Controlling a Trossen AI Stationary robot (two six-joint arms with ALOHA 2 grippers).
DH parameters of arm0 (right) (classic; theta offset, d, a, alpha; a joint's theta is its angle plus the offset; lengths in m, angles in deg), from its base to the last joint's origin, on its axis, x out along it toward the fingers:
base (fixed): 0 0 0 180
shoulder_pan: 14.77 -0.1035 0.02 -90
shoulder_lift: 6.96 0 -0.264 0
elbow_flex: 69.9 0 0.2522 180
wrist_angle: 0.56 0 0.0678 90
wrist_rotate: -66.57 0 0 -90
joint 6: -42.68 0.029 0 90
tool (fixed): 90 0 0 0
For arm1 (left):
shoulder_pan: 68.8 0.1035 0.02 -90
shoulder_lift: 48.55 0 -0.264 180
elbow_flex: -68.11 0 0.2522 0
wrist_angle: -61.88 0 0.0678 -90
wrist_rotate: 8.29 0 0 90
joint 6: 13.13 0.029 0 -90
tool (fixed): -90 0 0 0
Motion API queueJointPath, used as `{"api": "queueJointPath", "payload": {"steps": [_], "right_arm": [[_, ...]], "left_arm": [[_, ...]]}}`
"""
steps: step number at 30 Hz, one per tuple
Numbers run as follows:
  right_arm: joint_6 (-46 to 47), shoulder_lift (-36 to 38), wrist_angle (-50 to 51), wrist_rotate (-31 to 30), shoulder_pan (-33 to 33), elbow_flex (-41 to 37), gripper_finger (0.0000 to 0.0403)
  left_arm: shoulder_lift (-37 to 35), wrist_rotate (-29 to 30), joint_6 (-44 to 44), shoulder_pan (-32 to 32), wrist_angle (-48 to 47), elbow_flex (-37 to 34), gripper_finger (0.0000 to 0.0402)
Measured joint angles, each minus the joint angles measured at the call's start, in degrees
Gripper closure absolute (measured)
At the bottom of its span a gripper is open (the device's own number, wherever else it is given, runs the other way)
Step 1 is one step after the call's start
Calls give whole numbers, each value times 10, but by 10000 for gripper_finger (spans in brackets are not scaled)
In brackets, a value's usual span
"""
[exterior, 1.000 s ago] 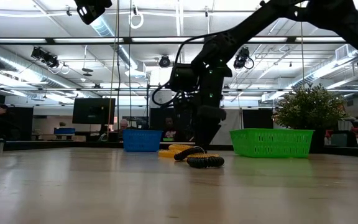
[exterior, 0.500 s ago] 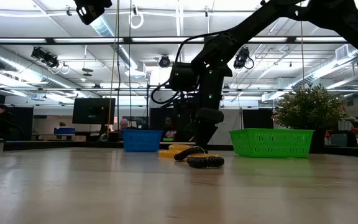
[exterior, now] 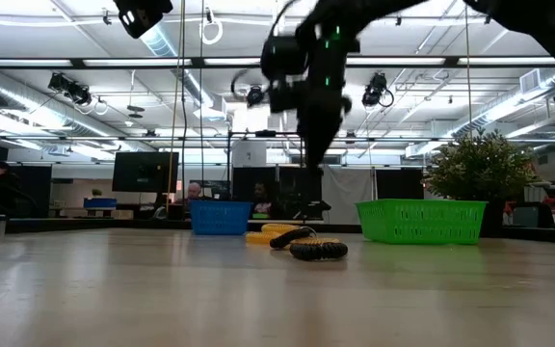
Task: Sort spring keychains
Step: Put the black spring keychain into the green bin
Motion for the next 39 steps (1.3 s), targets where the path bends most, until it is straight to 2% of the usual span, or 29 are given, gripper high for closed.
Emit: {"api": "queueJointPath", "payload": {"steps": [4,9,15,20,24,30,39], "right_arm": [[38,1,116,1,-14,120,397],[77,4,192,-1,-52,244,397],[116,44,193,-13,-74,191,397],[136,46,205,-13,-63,169,398],[156,74,184,-13,-51,120,398],[185,181,115,-13,-40,-27,398],[248,364,101,-13,-4,-259,398]], "left_arm": [[0,0,0,0,0,0,397],[0,0,5,0,0,0,397],[0,0,16,1,0,0,397],[0,0,15,2,1,0,397],[0,0,3,2,1,0,397],[0,0,0,2,1,0,397],[0,21,6,2,1,0,397]]}}
